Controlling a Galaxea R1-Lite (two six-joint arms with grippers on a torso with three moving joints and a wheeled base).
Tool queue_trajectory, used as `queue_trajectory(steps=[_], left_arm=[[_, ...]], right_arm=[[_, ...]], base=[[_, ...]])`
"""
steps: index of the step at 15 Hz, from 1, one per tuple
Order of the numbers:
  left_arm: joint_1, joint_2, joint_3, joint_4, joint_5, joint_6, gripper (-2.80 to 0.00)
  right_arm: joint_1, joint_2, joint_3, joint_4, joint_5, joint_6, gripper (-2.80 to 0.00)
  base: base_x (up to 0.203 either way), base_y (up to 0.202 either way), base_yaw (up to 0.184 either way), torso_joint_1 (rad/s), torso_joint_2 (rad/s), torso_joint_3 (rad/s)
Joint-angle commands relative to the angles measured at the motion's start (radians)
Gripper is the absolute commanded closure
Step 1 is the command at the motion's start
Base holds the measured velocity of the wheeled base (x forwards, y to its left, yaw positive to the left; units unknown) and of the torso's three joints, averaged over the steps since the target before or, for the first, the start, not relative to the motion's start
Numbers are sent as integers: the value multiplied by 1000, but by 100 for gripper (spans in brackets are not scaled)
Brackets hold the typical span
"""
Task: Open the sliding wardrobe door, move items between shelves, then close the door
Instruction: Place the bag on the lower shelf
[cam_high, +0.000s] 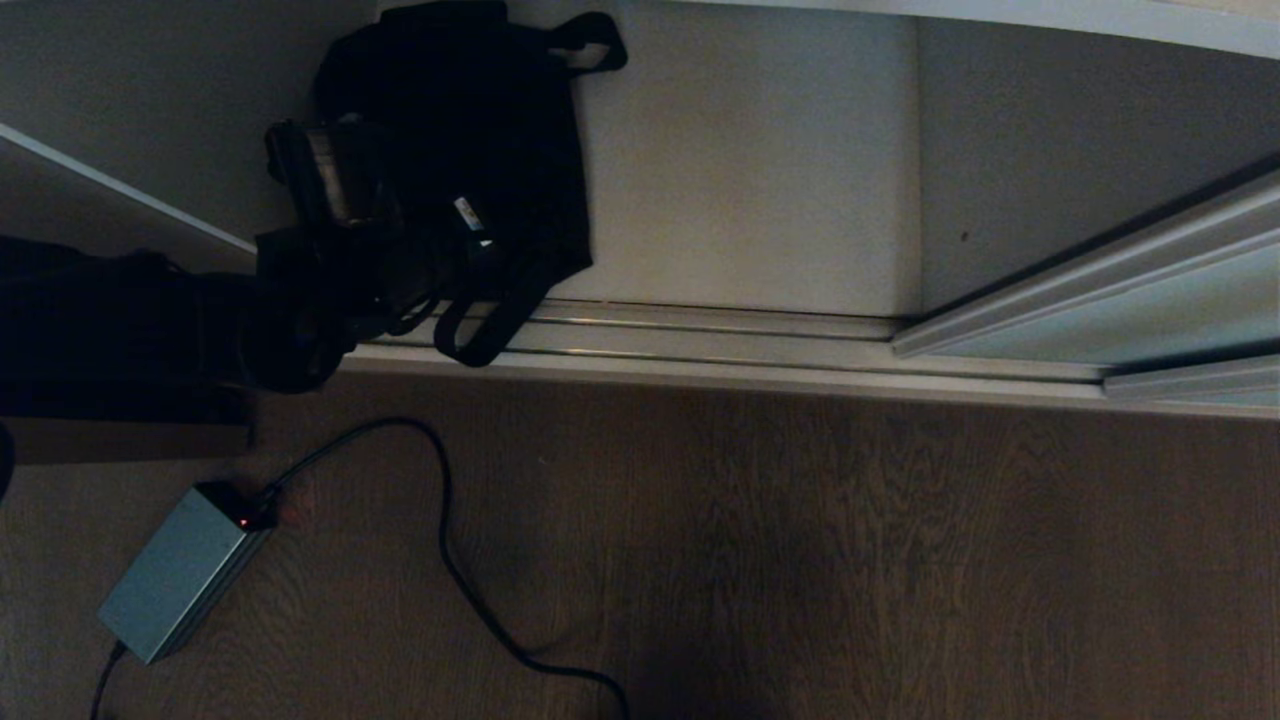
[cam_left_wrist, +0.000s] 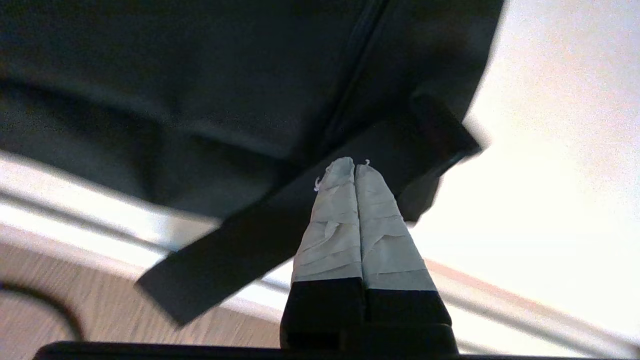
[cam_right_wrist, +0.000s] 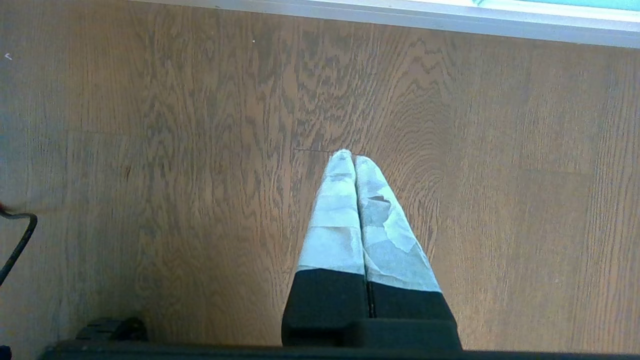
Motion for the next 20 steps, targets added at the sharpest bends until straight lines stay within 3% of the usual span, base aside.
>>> queue_trajectory(steps=[1,3,4,5,11,20], left_arm=[[0,30,10,80,4,7,0],[7,42,4,136,2,12,0],[11,57,-5,137,2,49,0],[13,77,-10,140,2,101,-280],[33,140,-44,182,-55,189,-280],[40,156,-53,207,-59,194,-280]], right_arm=[[0,-3,0,0,0,0,0],[0,-3,0,0,0,0,0],[0,-3,1,0,0,0,0],[0,-3,1,0,0,0,0],[0,-3,0,0,0,0,0],[0,-3,2,0,0,0,0]], base=[[0,0,0,0,0,0],[0,0,0,0,0,0],[0,0,0,0,0,0],[0,0,0,0,0,0],[0,0,0,0,0,0],[0,0,0,0,0,0]])
